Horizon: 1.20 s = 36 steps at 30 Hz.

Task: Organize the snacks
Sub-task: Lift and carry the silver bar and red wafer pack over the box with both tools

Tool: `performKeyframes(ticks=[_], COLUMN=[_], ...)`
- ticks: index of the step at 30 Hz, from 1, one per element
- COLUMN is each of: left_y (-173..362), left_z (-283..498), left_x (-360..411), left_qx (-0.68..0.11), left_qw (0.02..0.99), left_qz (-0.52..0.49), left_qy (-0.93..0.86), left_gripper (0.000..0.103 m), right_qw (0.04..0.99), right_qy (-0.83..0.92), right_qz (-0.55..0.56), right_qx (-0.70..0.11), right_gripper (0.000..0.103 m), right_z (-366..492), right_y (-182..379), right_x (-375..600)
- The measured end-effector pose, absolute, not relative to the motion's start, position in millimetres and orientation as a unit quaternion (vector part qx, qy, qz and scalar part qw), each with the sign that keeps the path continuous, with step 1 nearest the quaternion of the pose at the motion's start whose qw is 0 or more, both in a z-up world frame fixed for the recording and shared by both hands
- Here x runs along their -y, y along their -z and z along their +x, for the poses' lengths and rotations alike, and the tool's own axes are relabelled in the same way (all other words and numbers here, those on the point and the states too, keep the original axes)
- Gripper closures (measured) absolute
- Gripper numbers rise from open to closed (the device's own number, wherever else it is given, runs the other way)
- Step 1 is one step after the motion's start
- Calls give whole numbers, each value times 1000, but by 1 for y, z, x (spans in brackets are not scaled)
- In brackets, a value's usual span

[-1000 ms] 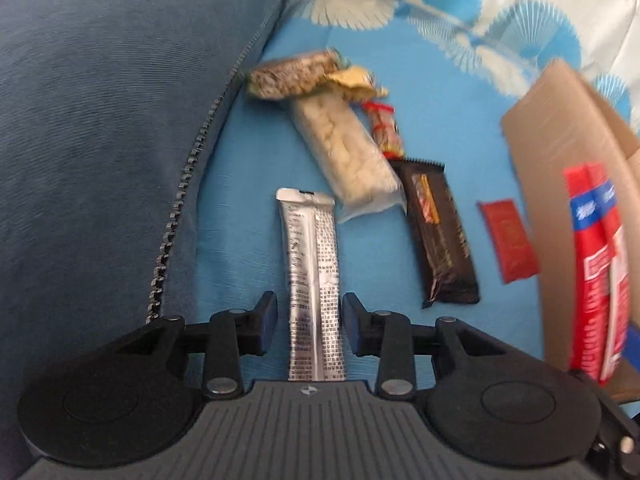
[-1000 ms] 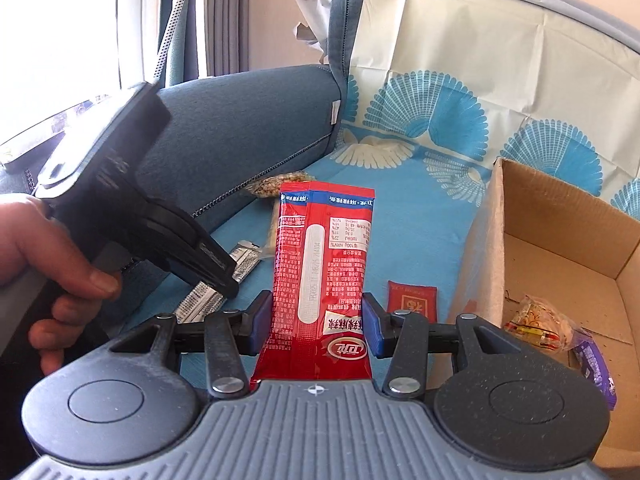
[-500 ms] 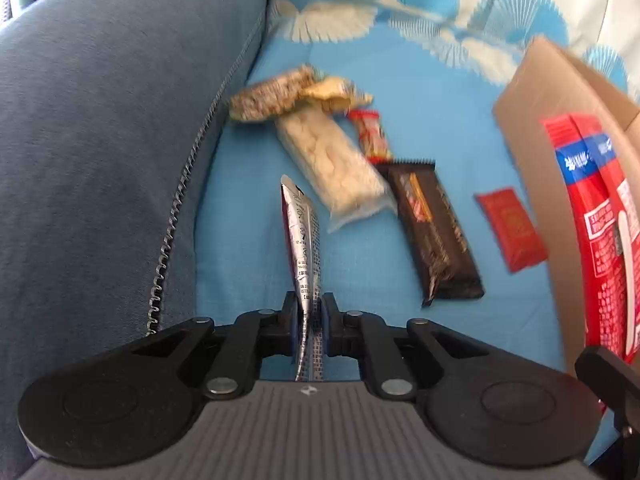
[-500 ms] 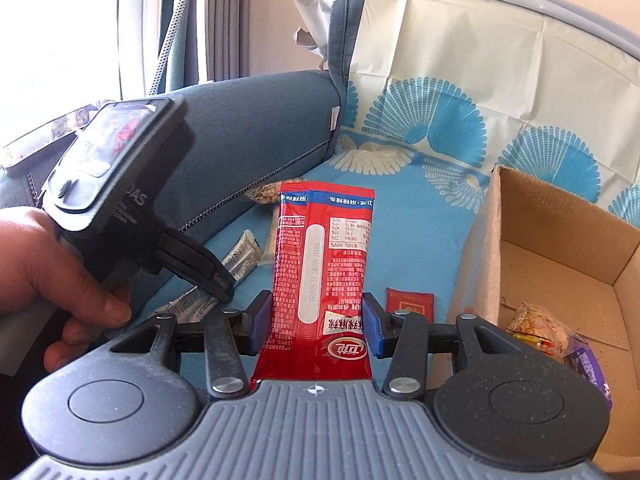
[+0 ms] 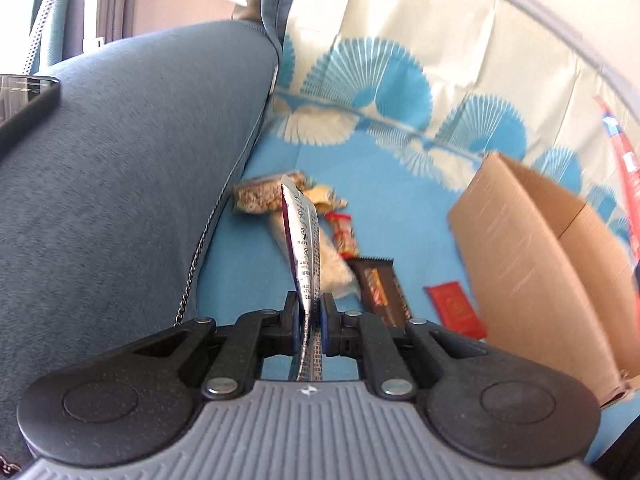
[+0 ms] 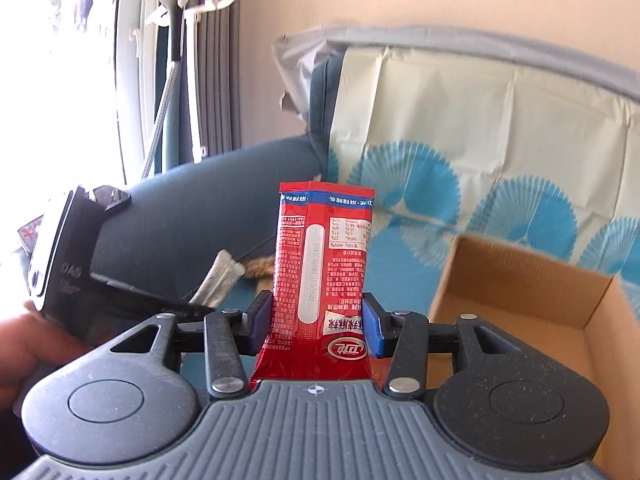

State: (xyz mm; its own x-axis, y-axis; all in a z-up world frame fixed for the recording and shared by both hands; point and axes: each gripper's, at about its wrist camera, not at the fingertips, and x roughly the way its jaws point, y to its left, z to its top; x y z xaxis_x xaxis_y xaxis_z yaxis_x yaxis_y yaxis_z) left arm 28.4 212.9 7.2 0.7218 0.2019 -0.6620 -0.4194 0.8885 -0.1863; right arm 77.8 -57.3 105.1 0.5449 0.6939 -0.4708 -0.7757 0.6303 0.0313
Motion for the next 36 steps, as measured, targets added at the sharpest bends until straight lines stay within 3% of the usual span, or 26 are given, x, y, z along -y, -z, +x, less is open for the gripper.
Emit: performKeyframes(ticks=[31, 36], left_y=[-18, -29], left_z=[31, 40], left_x=[-175, -158], left_qx=[-299, -305], left_qw=[938, 936], left_qz=[-79, -104], left_qy=[-154, -142], left_gripper=[93, 93], right_qw=[933, 945], right_qy=[-275, -247], right_qz=[10, 19], right_qx=[-230, -215], right_gripper=[54, 54], right_z=[134, 136], right_y=[-87, -91], right_x=[188, 203])
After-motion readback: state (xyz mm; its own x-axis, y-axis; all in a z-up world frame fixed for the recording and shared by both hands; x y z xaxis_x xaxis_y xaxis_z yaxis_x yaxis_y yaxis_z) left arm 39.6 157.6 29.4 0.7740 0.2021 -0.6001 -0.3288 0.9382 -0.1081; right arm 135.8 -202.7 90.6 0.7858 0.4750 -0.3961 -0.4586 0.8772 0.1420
